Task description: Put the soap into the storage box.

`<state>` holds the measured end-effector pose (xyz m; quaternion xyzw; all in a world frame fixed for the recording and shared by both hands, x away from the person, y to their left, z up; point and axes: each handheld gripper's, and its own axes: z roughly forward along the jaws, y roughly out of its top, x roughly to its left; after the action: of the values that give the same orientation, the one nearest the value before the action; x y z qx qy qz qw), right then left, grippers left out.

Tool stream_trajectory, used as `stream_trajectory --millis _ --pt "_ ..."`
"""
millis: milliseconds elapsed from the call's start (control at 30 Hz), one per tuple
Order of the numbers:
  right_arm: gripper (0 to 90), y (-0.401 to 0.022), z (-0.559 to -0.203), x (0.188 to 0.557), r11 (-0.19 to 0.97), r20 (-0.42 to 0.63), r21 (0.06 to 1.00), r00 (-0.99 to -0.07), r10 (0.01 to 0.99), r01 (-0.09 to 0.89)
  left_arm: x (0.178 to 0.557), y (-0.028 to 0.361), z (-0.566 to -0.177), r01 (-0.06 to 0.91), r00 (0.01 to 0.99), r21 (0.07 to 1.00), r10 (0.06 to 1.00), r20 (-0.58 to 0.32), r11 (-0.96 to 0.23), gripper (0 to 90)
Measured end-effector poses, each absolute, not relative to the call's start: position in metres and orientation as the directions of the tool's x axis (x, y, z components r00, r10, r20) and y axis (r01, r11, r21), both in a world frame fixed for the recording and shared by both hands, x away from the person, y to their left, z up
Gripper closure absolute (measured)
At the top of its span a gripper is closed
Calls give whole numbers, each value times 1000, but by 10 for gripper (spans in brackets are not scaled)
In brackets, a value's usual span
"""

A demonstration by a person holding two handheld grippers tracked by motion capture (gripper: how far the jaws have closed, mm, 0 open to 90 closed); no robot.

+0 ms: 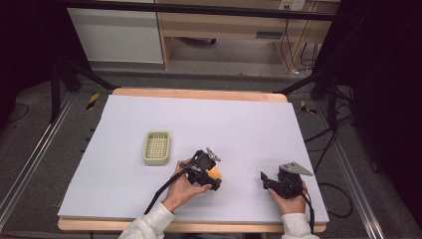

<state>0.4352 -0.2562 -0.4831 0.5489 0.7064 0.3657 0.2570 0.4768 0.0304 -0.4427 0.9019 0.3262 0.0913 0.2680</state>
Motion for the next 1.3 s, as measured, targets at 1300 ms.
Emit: stream_trajectory --millis 1300 --pt "262 -257 -483 435 129 36 799 -260 965 587 486 114 -408 596 680 587 733 -5 -549 260"
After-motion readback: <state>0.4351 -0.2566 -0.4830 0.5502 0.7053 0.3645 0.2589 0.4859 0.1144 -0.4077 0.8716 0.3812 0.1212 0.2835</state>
